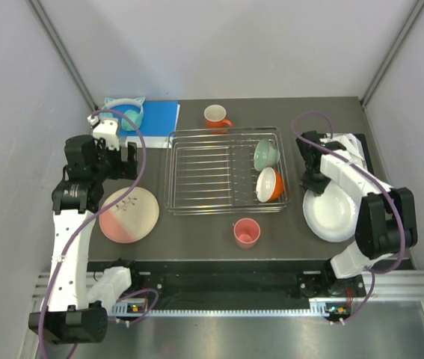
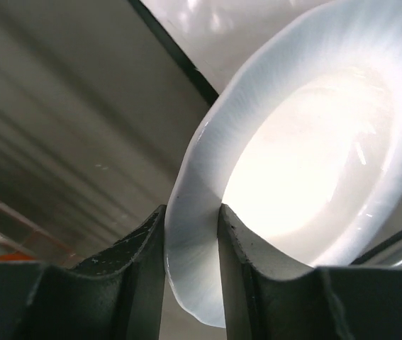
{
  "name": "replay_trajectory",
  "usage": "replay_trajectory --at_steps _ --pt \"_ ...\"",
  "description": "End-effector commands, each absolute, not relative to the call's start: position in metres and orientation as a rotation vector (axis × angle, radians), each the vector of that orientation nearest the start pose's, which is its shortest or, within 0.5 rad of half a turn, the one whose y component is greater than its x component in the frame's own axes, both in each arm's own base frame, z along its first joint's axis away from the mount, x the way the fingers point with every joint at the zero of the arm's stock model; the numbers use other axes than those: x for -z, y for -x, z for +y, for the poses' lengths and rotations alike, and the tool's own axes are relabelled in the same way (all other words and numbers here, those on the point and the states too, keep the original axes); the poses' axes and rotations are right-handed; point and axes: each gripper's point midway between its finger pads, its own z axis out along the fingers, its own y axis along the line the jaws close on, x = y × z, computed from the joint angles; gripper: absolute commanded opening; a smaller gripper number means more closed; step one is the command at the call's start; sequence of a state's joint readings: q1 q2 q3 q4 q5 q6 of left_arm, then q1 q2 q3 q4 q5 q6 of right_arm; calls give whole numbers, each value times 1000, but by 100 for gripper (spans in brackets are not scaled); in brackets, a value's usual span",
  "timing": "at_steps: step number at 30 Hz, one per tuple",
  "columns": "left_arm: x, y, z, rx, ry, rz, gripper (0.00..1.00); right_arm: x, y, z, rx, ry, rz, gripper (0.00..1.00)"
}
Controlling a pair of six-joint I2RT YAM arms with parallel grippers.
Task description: Load the mixed dishes into the dish rack
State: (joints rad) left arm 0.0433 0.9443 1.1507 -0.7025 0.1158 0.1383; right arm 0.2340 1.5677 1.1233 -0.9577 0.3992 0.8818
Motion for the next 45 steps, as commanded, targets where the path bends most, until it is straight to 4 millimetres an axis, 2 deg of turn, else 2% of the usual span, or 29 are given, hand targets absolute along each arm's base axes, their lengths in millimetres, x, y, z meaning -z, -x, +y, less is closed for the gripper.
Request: replay_trajectory --at_steps 1,9,15,18,22,25,28,34,36,38,41,42,44,45 --pt "-299 -297 -2 -3 -181 1986 99 -135 -309 36 311 -846 2391 0" --pt "-302 -296 -3 -3 -186 1985 99 -150 -295 34 259 -902 2308 0" --pt "-308 -297 -2 -5 -186 1979 99 -178 -285 29 190 -937 2228 0" --pt "-308 -296 -5 10 -191 1984 99 -203 -279 29 115 -956 2161 0" --pt "-308 -296 -5 13 -192 1985 99 -247 -276 30 -30 -983 2037 0" --pt "-308 -296 -4 6 -190 1987 99 -265 -275 32 -82 -1001 2003 0" --pt "-309 -295 -3 3 -189 1986 99 -271 -275 33 -106 -1012 1992 0" --pt "-312 -294 -1 -18 -189 1979 99 -253 -271 32 -85 -1032 2020 0" --pt "-312 -293 -1 -16 -190 1979 99 -255 -271 31 -85 -1033 2008 0" --pt "-310 -293 -1 -11 -190 1985 99 -267 -273 29 -87 -1031 1979 0" --pt "-307 -292 -3 -3 -192 1992 99 -298 -278 26 -118 -1021 1915 0" --pt "-307 -292 -4 2 -191 1994 99 -314 -280 25 -145 -1019 1882 0" --pt "-302 -292 -4 11 -187 2006 99 -329 -280 25 -170 -1019 1856 0" --pt "-300 -292 -5 15 -184 2011 99 -343 -280 25 -201 -1018 1828 0"
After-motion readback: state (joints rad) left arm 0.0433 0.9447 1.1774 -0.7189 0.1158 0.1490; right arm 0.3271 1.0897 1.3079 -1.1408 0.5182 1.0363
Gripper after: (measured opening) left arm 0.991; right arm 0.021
